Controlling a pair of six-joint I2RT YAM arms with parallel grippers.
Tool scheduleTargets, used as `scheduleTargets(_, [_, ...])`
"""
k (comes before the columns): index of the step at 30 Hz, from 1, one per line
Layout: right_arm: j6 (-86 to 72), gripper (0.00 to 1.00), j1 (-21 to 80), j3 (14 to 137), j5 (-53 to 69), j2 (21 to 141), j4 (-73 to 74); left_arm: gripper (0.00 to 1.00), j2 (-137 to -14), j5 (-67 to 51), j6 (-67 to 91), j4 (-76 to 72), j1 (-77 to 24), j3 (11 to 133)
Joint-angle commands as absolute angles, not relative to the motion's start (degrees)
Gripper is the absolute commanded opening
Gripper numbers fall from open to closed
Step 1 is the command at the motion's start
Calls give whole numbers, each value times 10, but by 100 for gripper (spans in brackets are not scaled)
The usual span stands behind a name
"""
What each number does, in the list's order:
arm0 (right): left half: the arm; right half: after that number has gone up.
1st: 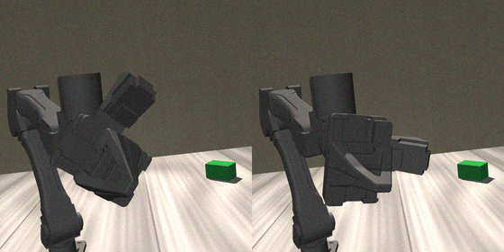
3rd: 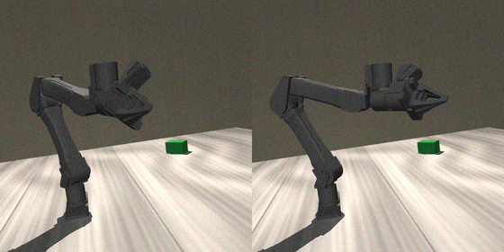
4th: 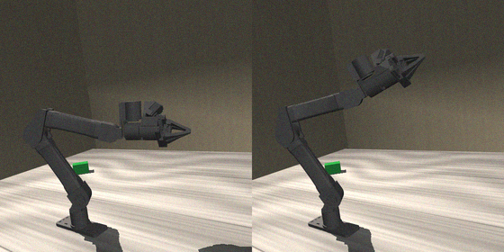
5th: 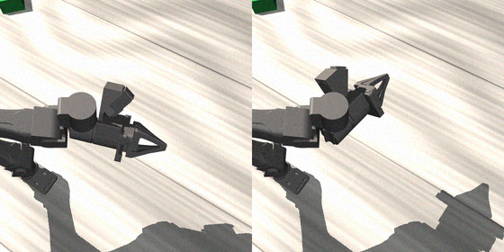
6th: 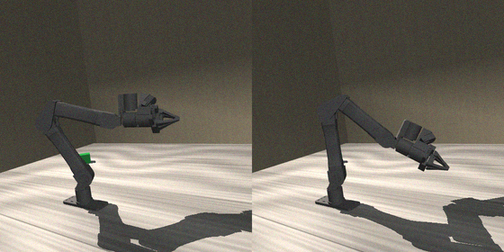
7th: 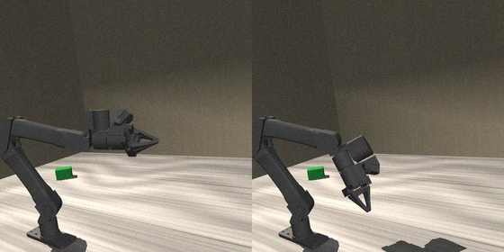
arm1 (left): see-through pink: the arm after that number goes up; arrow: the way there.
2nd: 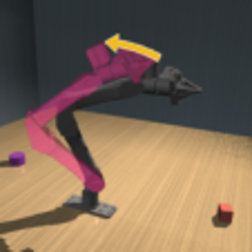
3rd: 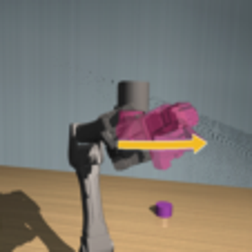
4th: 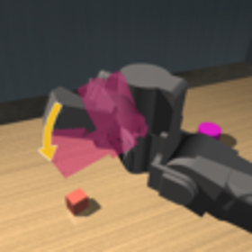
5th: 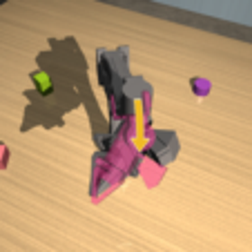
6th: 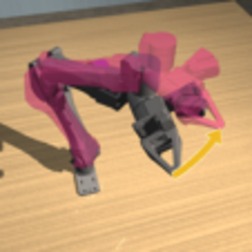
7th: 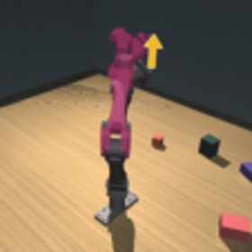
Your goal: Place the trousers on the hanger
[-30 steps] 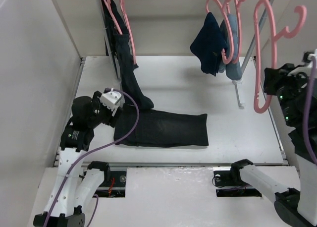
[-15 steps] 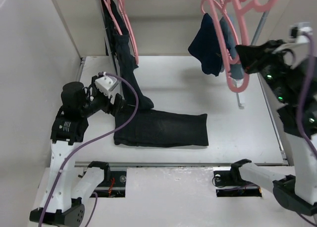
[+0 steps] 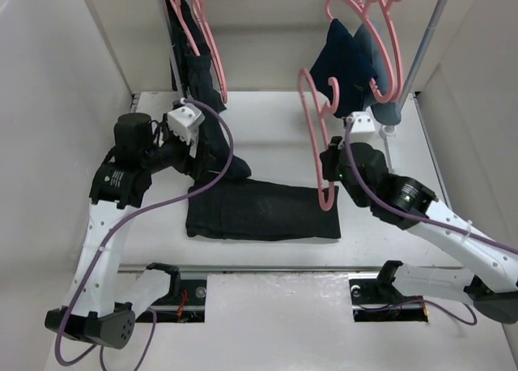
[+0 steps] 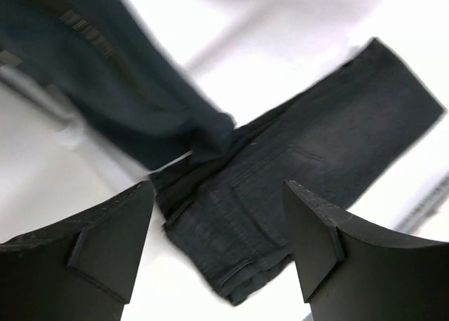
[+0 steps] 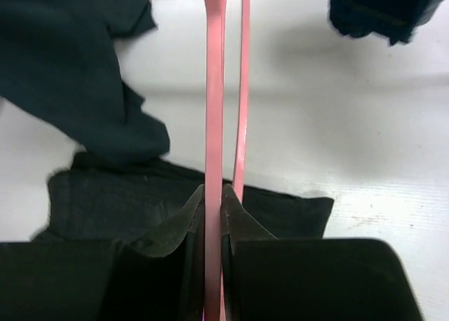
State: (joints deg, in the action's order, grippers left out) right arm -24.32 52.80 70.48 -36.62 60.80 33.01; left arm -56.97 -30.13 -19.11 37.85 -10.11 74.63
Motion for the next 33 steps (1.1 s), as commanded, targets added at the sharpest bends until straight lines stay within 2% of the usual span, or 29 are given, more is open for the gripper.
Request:
scheduleTargets(1, [-291, 0, 538, 708, -437, 581, 297, 71, -606, -305, -162, 401, -137, 780])
scheduleTargets(6, [-430, 0, 589, 644, -500, 640, 356, 71, -663, -320, -123, 394, -222, 793])
scheduleTargets(11, [-501, 0, 672, 527, -478, 677, 286, 72, -731, -325, -73, 373, -277, 866])
scheduleTargets(13, [-526, 0, 703, 519, -478, 705, 267, 74, -766, -325, -55, 367, -294, 877])
scheduleTargets(16, [-598, 0, 736, 535, -478, 764, 336, 75, -809, -338, -31, 353, -312, 884])
scheduleTargets(19, [-612, 0, 769, 548, -472, 812, 350, 76, -839, -351, 6, 331, -319, 862])
scheduleTargets(25, [-624, 0, 788, 548, -435, 874, 324, 88, -863, -384, 40, 306, -324, 840])
scheduleTargets(30, [-597, 0, 794, 526, -424, 875, 280, 88, -868, -392, 45, 294, -330, 829])
scheduleTargets(33, [-581, 0, 794, 515, -424, 868, 260, 83, -882, -349, 32, 302, -337, 810])
